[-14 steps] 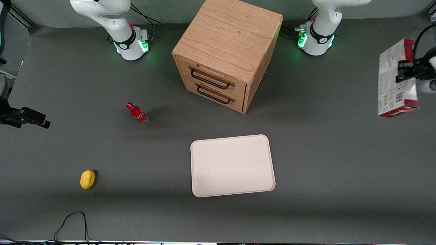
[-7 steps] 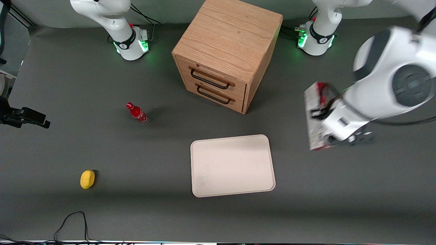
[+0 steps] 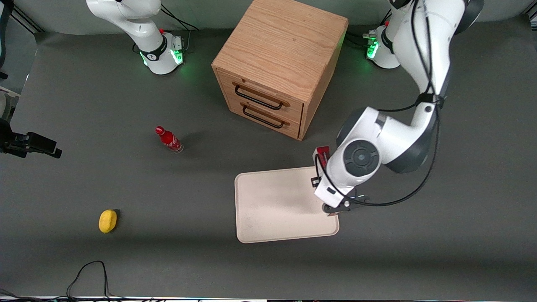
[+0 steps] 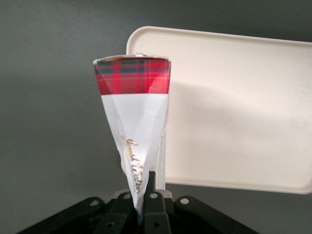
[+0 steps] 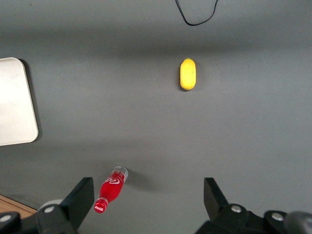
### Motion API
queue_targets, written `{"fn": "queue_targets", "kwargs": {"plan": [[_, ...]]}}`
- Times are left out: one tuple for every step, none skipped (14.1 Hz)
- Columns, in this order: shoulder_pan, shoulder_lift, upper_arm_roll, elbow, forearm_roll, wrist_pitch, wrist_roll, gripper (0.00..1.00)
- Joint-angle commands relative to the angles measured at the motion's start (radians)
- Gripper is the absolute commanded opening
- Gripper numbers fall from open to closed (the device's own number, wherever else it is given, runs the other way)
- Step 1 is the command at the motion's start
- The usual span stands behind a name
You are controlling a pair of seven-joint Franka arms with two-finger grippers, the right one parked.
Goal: Place red cookie box on tray
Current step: 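Carry the cookie box over the white tray and lower it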
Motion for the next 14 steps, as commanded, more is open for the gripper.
{"fn": "queue_targets", "kwargs": {"plan": [[-0.003, -0.007, 0.009, -0.062, 0.027, 0.082, -0.022, 0.0], [-0.001, 0.009, 0.009, -0.064, 0.028, 0.099, -0.014, 0.0], [-0.001, 0.025, 0.011, -0.064, 0.033, 0.114, -0.01, 0.0], [0.0, 0.04, 0.012, -0.062, 0.031, 0.137, -0.01, 0.0], [0.002, 0.058, 0.017, -0.062, 0.033, 0.162, -0.01, 0.0], [0.002, 0.074, 0.019, -0.062, 0.034, 0.191, -0.008, 0.0], [0.002, 0.088, 0.019, -0.062, 0.034, 0.215, -0.01, 0.0], [0.002, 0.097, 0.017, -0.062, 0.034, 0.234, -0.011, 0.0], [0.002, 0.099, 0.019, -0.062, 0.036, 0.239, -0.008, 0.0], [0.002, 0.1, 0.026, -0.062, 0.051, 0.239, -0.008, 0.0], [0.002, 0.1, 0.032, -0.062, 0.056, 0.239, -0.008, 0.0], [0.002, 0.1, 0.034, -0.062, 0.056, 0.239, -0.007, 0.0], [0.002, 0.1, 0.034, -0.062, 0.056, 0.239, -0.007, 0.0], [0.002, 0.102, 0.034, -0.062, 0.056, 0.24, -0.008, 0.0]]}}
